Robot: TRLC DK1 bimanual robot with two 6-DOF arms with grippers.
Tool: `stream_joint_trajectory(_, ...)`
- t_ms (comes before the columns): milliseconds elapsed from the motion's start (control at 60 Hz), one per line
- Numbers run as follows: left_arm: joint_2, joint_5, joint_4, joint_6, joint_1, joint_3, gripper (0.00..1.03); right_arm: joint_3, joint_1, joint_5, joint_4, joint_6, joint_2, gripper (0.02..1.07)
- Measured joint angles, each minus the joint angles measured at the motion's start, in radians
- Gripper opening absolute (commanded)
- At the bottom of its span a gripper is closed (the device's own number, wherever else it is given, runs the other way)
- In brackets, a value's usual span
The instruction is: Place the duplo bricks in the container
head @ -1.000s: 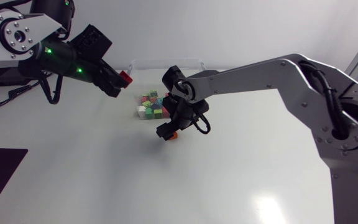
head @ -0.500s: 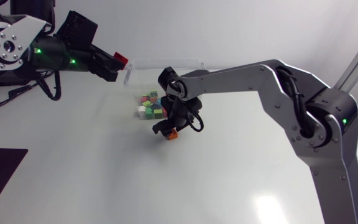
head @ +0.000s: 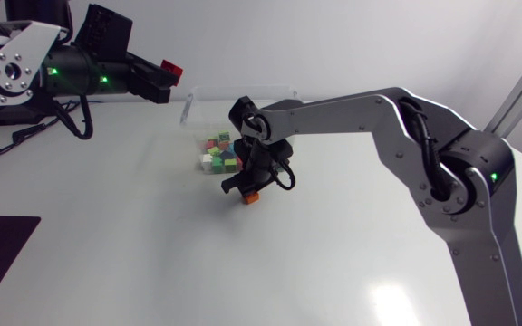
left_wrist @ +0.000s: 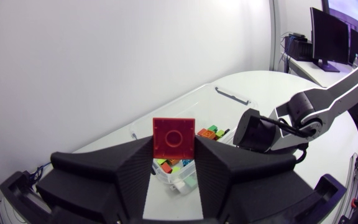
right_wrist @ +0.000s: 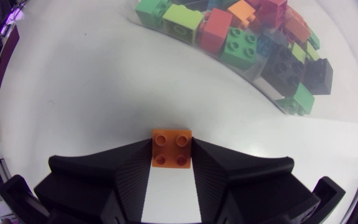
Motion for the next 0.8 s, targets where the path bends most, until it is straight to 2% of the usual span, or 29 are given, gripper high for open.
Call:
stream_joint_trajectory(300, 0.125, -0.021, 0.083, -0.059, -0.037, 0.018, 0.25, -0.190, -0.014, -0.001, -0.003, -0.012, -0.201, 0.28)
stream_joint_trajectory(617, 0.317, -0.073, 0.106, -0.104, -0.078, 0.185, 0.27, -0.265, -0.085, -0.016, 0.000, -0.023, -0.431, 0.28)
stream_joint_trajectory(717, 0.369, -0.092, 0.107, -0.112, -0.082, 0.235, 0.29, -0.267, -0.100, -0.019, 0.000, -0.023, -0.459, 0.28)
stream_joint_trajectory(800, 0.403, -0.109, 0.111, -0.116, -0.084, 0.266, 0.37, -0.267, -0.113, -0.020, 0.000, -0.026, -0.484, 0.28)
